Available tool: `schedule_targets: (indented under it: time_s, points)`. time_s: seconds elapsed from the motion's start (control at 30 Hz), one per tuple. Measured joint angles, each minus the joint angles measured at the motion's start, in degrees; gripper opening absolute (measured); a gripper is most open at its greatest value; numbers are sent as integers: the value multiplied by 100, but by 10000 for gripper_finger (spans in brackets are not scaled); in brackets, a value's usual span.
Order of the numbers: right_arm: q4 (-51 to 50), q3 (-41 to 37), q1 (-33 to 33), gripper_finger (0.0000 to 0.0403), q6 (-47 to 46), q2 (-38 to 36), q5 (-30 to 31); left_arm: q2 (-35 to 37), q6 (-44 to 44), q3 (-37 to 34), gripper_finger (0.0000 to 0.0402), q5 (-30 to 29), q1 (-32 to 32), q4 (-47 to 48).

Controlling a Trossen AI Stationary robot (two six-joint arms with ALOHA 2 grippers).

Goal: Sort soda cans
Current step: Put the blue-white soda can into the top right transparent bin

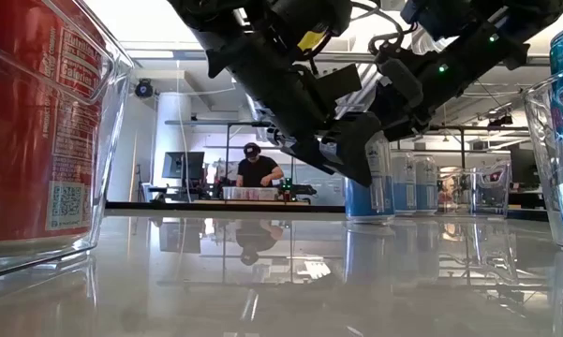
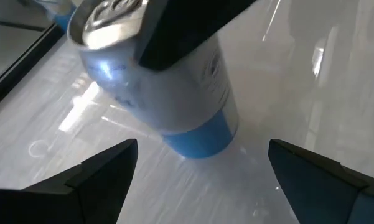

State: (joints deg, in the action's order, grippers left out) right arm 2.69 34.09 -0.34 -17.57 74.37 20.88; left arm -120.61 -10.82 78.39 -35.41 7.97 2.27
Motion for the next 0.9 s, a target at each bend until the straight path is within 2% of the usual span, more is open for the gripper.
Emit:
schedule_targets:
  time_s: [0.13,0.33,0.43,0.7,0.8,0.9]
  points:
    - [-36,0,4,292,-19,35,60,-3,1,0,355,12,39,-156]
    - [-156,-8,5,235,188,-95,-36,-5,-1,0,355,-383,195,-192]
    - [-300,-23,1,235,240,-303,-141,-5,-6,0,355,-421,247,-185]
    - [-1046,-53,-55,235,303,-1287,-105,-5,-93,2,355,-440,273,-131]
    - [-1369,-47,-124,235,347,-1765,83,-3,-97,0,355,-445,273,-114]
    - [-1804,159,-272,235,459,-2315,519,-5,-107,0,355,-454,271,-108]
